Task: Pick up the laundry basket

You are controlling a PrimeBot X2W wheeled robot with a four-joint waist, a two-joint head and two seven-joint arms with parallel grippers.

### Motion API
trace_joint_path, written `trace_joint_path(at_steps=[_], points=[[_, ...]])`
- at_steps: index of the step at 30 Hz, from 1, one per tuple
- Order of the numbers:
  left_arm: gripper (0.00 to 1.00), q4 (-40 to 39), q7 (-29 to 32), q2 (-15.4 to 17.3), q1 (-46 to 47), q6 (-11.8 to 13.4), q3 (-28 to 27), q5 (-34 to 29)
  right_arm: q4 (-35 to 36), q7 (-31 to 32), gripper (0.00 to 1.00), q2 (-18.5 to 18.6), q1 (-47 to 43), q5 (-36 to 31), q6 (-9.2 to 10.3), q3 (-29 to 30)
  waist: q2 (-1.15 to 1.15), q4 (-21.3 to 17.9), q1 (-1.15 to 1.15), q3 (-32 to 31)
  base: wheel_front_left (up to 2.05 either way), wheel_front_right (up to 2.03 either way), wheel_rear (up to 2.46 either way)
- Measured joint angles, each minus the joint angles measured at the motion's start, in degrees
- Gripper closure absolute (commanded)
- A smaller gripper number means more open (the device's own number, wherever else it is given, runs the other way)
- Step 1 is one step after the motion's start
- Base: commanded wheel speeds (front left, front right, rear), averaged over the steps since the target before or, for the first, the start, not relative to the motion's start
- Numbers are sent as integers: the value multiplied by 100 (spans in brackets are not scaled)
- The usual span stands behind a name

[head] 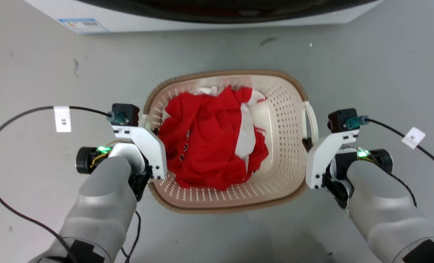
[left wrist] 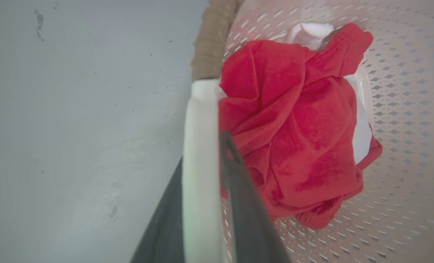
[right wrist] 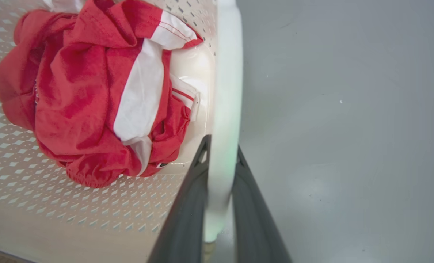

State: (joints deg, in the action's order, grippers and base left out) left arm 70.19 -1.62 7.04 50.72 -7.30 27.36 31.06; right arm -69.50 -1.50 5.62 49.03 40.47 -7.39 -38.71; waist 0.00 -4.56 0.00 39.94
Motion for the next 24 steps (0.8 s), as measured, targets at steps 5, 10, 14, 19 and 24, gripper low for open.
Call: trace_joint_path(at_steps=[5, 10, 14, 19, 24], points=[[100, 0, 264, -94, -203, 19, 220, 305, 9, 472, 100, 115, -206, 275, 0, -170, 0, 76, 0, -481, 0, 0, 0], [100, -31, 582, -120, -370, 24, 428, 615, 55, 922, 100, 199, -344, 533, 0, -322, 0, 120, 0, -994, 0, 0, 0], [100, -107, 828, -91, -484, 25, 588, 868, 91, 1204, 100, 261, -393, 693, 0, -435, 0, 136, -1, -1398, 0, 0, 0], [100, -203, 1150, -22, -578, 25, 776, 1183, 124, 1603, 100, 307, -402, 875, 0, -559, 0, 143, -1, -1866, 0, 0, 0], [100, -242, 1499, 35, -689, 24, 948, 1475, 140, 2203, 100, 331, -431, 1099, 0, -659, 0, 146, -1, -2286, 0, 0, 0]])
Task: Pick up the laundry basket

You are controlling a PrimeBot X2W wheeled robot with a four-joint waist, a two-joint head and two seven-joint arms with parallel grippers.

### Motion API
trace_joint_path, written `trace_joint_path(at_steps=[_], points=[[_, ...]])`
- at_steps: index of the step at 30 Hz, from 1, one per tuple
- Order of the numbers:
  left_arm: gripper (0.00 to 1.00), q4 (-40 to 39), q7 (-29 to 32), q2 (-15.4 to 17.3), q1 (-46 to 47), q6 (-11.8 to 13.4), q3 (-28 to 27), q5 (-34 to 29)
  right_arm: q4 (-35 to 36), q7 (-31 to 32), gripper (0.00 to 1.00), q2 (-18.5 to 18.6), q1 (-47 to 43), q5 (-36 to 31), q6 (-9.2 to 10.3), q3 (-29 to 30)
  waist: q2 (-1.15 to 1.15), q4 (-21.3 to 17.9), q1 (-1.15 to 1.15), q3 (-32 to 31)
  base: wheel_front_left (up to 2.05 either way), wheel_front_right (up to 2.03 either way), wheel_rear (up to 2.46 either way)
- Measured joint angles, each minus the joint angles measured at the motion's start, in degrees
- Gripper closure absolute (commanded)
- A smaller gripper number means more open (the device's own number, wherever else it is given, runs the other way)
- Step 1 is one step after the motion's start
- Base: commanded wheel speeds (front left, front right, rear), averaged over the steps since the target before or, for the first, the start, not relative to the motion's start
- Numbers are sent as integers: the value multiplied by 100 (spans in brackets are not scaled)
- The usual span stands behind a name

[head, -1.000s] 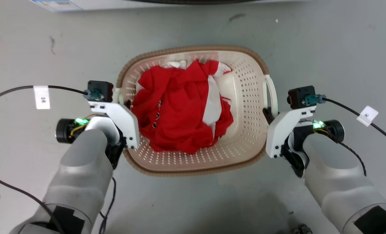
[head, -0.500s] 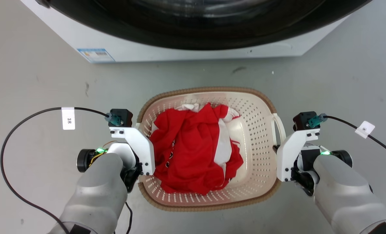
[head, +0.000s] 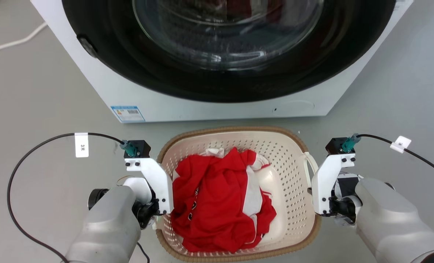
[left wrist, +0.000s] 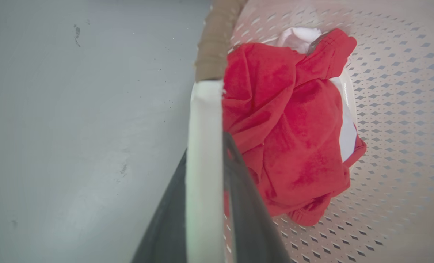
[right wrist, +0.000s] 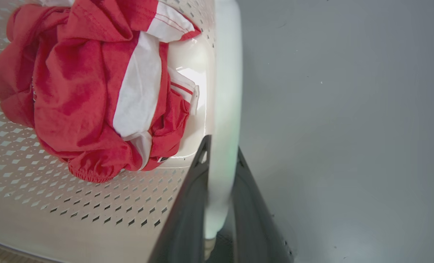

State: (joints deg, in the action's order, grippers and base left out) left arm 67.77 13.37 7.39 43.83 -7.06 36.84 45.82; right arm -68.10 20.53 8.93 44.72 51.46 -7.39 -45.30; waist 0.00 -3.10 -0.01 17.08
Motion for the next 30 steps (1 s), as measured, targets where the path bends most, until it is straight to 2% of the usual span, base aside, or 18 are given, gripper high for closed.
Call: trace_joint_path(at_steps=[10, 23, 30], points=[[100, -14, 435, 56, -249, 0, 287, 470, -144, 871, 100, -15, -23, 310, -1, -90, 0, 3, 0, -731, 0, 0, 0], [100, -19, 747, 113, -673, 0, 600, 918, -299, 1176, 100, -80, -367, 457, -1, -209, 0, -28, -1, -1534, 0, 0, 0], [100, -45, 783, 149, -744, 0, 757, 1062, -341, 1227, 100, -140, -443, 510, -1, -246, 0, -62, 0, -1731, 0, 0, 0]])
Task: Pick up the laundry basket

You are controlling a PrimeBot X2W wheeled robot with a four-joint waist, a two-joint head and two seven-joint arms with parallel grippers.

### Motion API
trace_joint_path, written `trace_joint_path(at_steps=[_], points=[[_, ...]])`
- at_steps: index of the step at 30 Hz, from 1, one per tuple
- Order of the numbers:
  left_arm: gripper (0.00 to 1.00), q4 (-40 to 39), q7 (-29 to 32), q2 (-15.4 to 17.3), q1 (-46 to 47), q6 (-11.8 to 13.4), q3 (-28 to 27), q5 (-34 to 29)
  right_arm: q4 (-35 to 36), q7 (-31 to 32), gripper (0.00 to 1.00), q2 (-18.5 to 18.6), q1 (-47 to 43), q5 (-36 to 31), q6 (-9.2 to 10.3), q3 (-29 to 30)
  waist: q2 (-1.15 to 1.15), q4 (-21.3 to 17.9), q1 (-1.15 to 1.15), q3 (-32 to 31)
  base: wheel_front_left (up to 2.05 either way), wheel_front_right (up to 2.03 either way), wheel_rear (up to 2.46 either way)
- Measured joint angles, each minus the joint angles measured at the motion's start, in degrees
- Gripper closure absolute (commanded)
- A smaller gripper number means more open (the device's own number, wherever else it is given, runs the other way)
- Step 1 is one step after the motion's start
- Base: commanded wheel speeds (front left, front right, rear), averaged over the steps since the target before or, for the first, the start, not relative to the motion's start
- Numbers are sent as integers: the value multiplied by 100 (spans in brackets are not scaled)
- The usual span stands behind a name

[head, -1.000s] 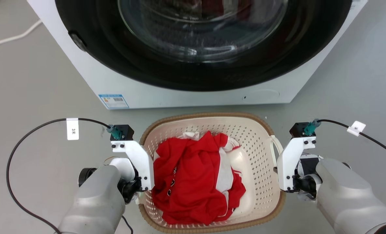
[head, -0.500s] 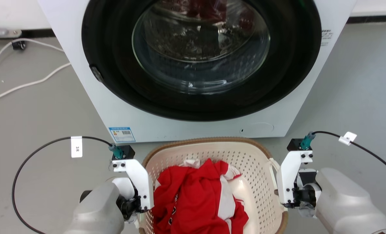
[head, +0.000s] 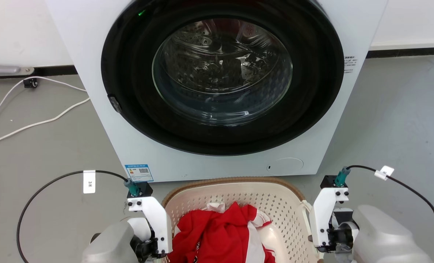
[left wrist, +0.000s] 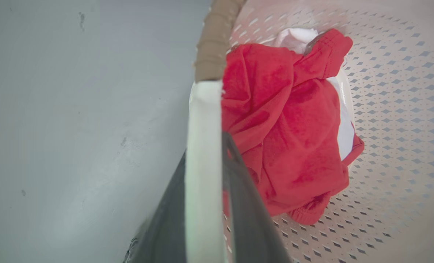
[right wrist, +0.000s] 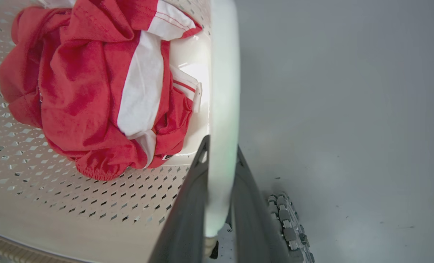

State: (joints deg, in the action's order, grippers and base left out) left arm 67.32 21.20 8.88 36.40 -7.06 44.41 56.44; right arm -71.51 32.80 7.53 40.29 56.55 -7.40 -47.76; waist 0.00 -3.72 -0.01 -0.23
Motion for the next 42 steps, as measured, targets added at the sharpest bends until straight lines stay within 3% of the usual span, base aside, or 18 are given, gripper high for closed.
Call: trace_joint_path(at_steps=[42], points=[[100, 47, -287, 11, -85, 0, 633, 699, -221, 204, 100, -47, 37, 234, 1, 1, 0, -24, 1, -5, 0, 0, 0]])
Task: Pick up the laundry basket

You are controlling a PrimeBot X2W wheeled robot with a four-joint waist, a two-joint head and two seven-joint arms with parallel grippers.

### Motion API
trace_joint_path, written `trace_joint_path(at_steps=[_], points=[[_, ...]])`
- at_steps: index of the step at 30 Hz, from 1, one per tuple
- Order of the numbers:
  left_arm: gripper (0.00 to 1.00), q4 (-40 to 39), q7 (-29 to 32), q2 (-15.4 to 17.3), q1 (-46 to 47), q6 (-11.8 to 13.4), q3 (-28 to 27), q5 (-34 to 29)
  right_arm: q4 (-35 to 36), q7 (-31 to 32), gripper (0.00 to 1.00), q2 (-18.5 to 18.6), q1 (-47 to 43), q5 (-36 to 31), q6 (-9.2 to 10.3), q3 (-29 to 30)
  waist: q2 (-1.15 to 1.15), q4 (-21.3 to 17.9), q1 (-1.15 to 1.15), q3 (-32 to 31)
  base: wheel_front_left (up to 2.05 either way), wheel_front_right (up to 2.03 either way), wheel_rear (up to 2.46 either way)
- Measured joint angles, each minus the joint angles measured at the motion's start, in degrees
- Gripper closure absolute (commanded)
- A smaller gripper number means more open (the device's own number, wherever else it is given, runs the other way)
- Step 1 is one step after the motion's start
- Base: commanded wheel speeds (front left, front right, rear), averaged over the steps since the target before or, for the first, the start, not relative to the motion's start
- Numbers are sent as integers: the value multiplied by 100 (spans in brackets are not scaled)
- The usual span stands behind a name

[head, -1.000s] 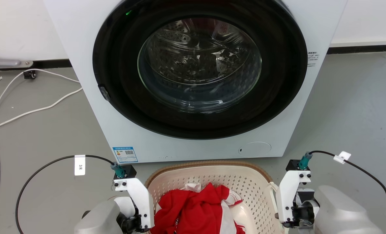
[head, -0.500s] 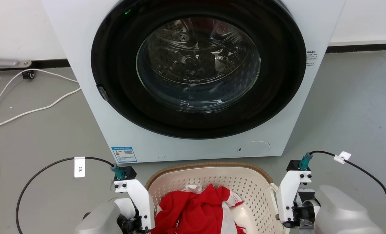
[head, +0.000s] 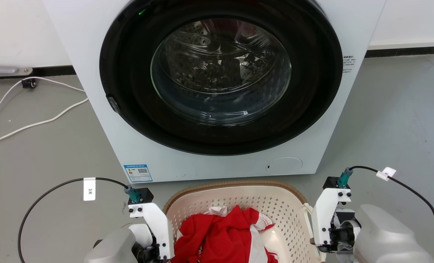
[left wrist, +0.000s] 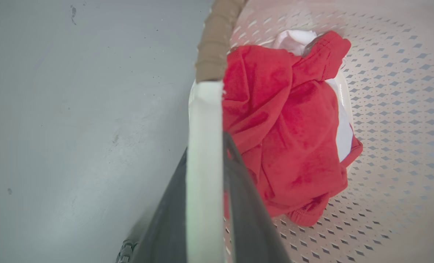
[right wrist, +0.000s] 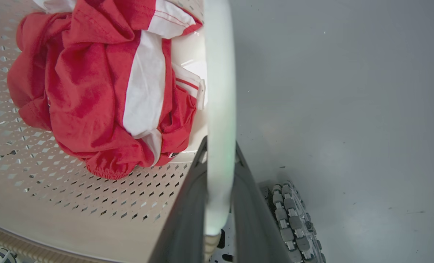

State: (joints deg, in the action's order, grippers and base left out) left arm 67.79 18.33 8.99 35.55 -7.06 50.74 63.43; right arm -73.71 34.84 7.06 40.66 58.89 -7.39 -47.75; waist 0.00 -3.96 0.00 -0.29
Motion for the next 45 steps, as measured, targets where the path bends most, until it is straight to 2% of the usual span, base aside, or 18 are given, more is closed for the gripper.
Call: trace_joint_path(at_steps=[45], points=[[100, 99, -190, 2, 18, 0, 533, 487, -37, 100, 100, 3, -46, -5, 0, 247, 0, -5, 0, -26, 0, 0, 0]])
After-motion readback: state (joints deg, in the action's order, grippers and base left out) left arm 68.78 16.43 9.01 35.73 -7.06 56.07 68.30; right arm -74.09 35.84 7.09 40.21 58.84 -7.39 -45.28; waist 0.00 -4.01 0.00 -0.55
